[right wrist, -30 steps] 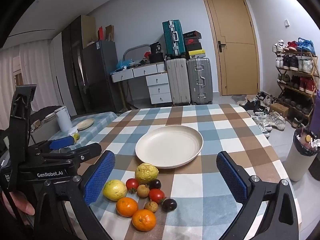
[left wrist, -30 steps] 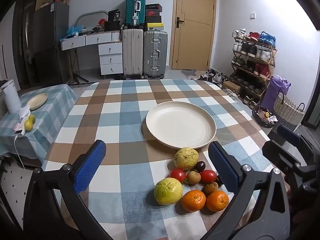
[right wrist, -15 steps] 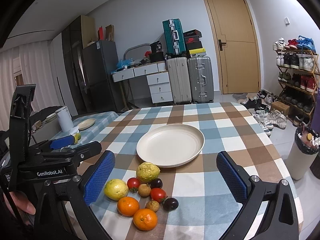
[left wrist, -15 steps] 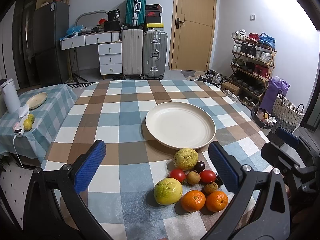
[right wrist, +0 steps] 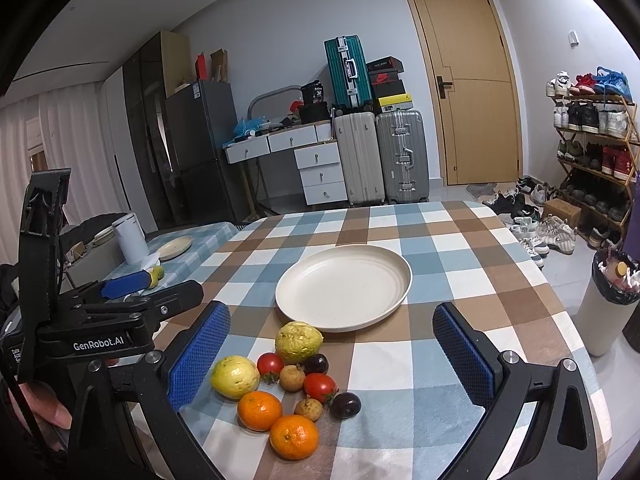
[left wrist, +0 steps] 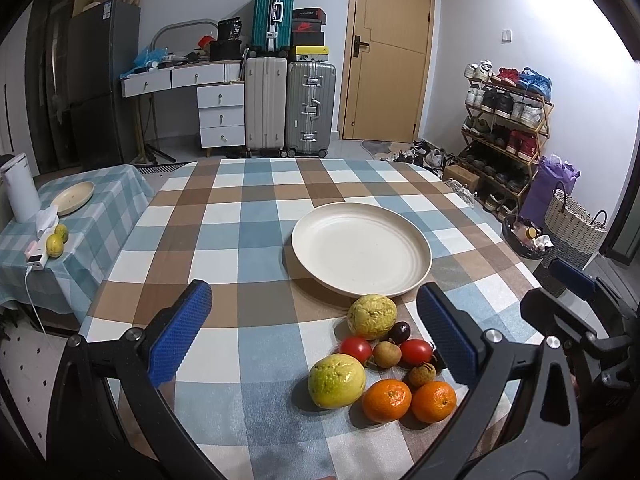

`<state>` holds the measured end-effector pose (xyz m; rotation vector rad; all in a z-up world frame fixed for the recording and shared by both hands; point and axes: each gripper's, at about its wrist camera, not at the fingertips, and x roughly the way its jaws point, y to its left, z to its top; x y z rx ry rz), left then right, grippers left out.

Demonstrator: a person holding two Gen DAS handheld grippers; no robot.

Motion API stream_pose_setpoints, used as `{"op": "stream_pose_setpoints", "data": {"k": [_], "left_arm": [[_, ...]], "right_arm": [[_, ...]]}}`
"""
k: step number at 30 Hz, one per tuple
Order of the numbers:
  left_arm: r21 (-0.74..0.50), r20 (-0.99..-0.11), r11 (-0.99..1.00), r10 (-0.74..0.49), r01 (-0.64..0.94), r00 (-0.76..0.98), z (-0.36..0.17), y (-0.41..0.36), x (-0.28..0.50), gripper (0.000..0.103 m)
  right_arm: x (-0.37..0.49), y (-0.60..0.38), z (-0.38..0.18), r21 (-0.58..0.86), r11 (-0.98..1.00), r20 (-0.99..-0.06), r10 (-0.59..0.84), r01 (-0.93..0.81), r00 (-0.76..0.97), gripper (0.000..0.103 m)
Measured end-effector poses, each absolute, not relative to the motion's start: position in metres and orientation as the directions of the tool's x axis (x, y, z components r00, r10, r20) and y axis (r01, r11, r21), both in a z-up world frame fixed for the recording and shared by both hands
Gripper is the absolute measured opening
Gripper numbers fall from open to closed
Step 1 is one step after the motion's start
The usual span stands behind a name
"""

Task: Organize fruits

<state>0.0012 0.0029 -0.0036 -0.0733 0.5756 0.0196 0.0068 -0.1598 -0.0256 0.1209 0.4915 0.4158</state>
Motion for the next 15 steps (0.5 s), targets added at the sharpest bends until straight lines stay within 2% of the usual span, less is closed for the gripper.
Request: {"op": "stream_pose_setpoints", "data": {"k": [15], "left_arm": [[-0.067,-0.542,0.997,-0.002,-0.041,0.84,-0.0038,0.0026,0.0006,0.102]], "right_arm": [[0.0051,-0.1581,-0.0261,0.219,0.908,-0.435,0.418,-0.357,0.797,0.103]]}}
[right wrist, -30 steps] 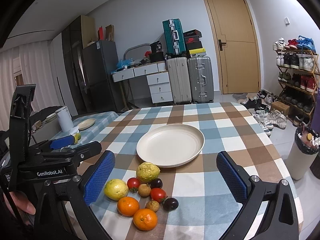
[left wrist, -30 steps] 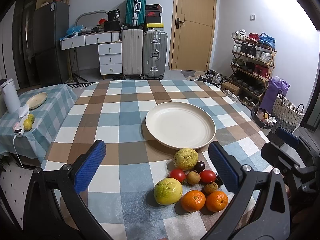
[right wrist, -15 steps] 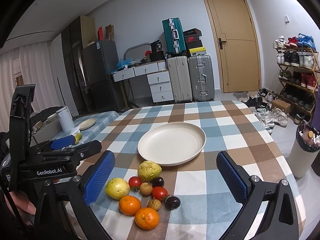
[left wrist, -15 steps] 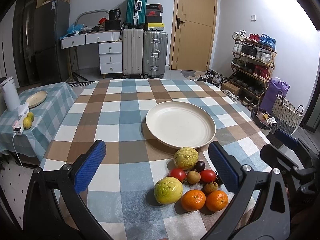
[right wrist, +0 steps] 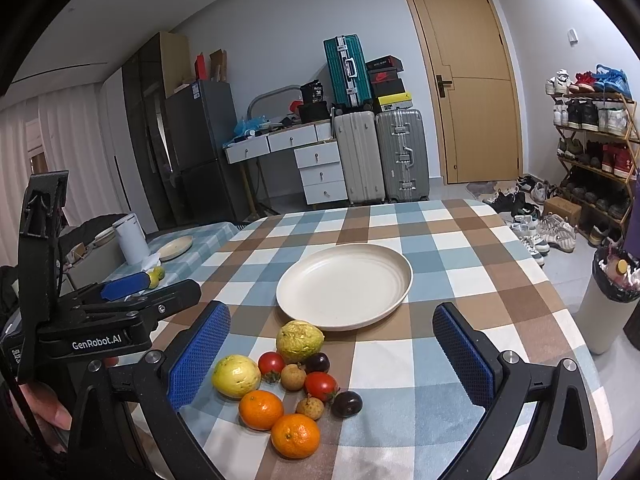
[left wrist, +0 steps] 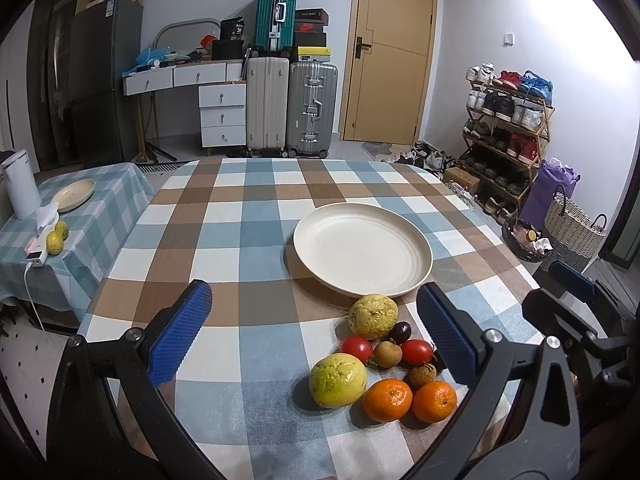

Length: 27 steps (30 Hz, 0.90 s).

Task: Organize fruits

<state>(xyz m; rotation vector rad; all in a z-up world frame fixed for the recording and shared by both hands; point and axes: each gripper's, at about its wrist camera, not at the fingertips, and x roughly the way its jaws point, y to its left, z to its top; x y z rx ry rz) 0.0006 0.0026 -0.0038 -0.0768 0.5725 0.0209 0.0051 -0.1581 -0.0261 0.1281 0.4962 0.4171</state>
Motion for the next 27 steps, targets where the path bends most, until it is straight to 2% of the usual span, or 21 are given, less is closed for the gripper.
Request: {"op": "stream_pose_setpoints", "data": {"k": [17,27], "left_arm": [[-0.082,-0.548,0.996,-0.016,-0.034,0.836,-0.008,-0.001,0.0,0.102],[-0.177,-0.608,0.984,-0.116,0.007,0.786,-0.035,-0.001,0.006,0.102]], "right_arm": [[0.006,-0.159,-0.026,0.225,0.907,-0.438,0.422,-0.357,0.794,0.103],[0.013,-0.161,-0.031,0.238,0.905,-0.453,0.424,-0.351,0.784,0.103]]}}
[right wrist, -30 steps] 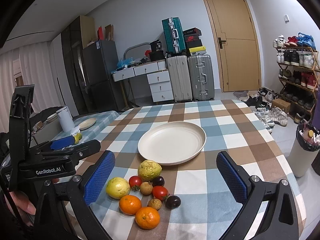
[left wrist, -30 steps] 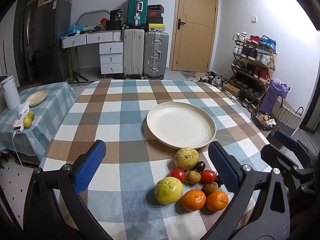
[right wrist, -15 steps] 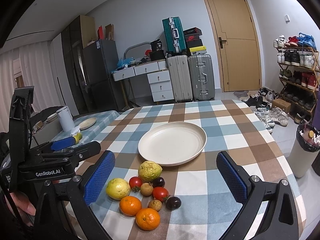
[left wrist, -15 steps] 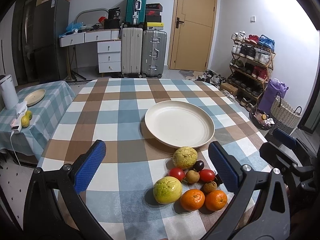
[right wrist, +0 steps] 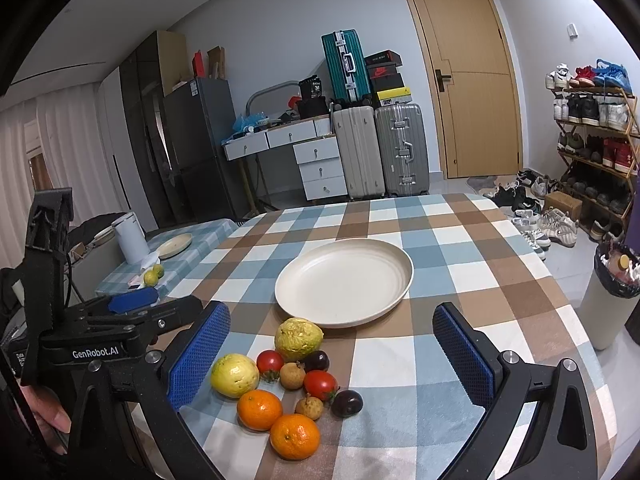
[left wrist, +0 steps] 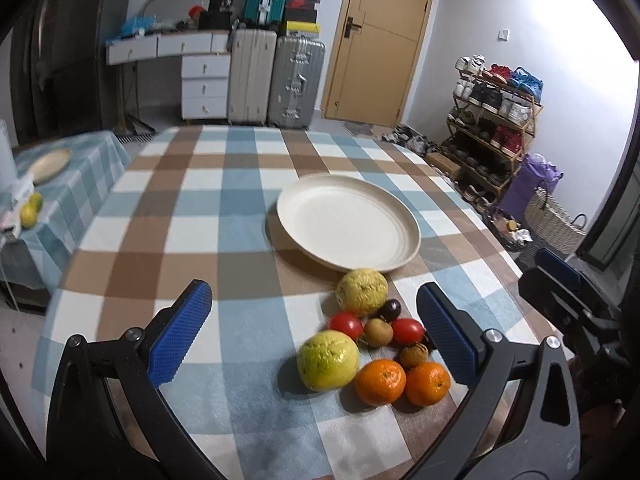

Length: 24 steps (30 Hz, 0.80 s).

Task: Organize fruits
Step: 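Grasp the green-yellow citrus with the left gripper while the right gripper grasps the wrinkled yellow citrus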

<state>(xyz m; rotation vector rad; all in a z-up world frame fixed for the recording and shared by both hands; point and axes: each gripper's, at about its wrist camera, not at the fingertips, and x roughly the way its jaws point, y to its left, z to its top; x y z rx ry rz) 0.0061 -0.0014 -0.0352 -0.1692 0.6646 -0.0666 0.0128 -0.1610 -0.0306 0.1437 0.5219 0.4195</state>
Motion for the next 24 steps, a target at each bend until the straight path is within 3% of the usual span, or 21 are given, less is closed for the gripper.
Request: {"op": "stream_pose_setpoints", "data": {"k": [17,24], "left_arm": [[-0.244,-0.737,0.969,-0.21,0.037,0.643,-0.096,0.011,0.034,0.102],[-0.244,-0.752,0.969,-0.219,0.047,0.622,-0.104,0.009,0.041,0.097]], "right_arm": [[0.027,-0.156,-0.052,0.251,0.904,-0.501,0.427,-0.346,0.753,0.103],[0.033,-0.152,-0.058,0.254,0.901,-0.515,0.434,-0.352,0.739,0.103]]}}
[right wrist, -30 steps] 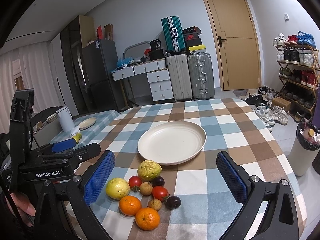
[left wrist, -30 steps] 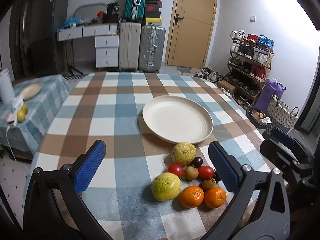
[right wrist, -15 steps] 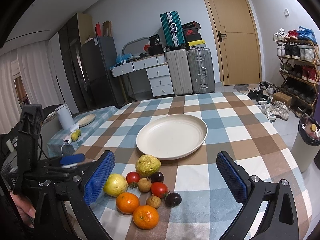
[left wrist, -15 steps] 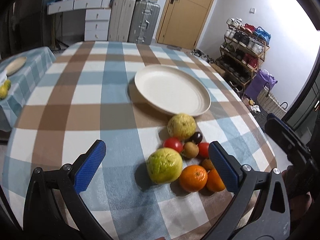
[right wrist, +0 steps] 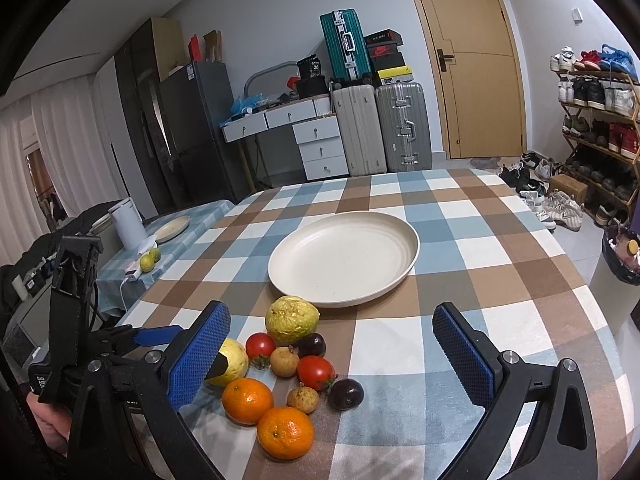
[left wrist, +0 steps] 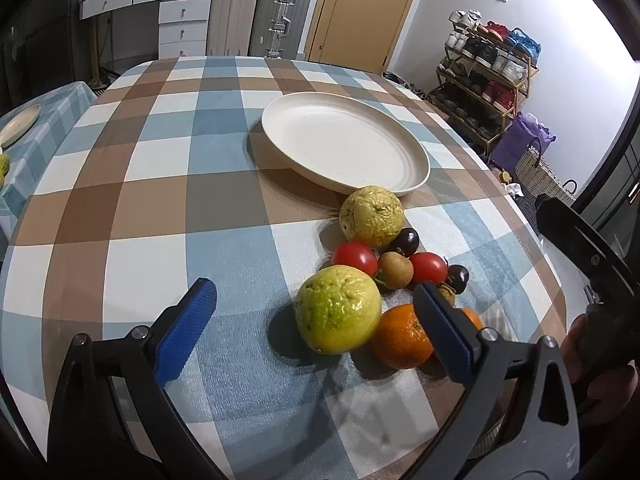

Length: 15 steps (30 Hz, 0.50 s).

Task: Organize fruits
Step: 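Grasp the green-yellow citrus with the left gripper while the right gripper grasps the wrinkled yellow citrus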

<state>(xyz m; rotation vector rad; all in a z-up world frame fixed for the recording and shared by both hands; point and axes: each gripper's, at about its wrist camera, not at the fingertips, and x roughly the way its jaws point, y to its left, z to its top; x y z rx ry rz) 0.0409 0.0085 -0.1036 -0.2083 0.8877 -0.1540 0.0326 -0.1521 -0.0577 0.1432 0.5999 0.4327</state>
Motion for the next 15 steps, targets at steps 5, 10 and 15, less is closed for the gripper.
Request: {"op": "stream_pose_setpoints", "data": {"k": [5,10,15], "left_arm": [[-0.303,-0.756,0.951,-0.275,0.055,0.594,-0.1107,0.015,0.0441,0.08],[-0.333,-0.748,0.94,-0.313,0.076,0.586,-0.1136,0.0152,0.0463,0.069],[-0.361,-0.732,0.926,-0.354,0.109,0.583,-0.1143,0.0139,0.0436,0.045]], "right_arm": [[0.0355,-0.1473,-0.0611,0.252,0.9,-0.524,0.436,-0.356,0.732,0.103],[0.0359,-0.1439,-0.0626,0.252,0.9,-0.53,0.436,-0.356,0.727,0.103],[0.0369,-0.142,-0.064,0.25,0.9,-0.536,0.436,-0.357,0.723,0.103]]}}
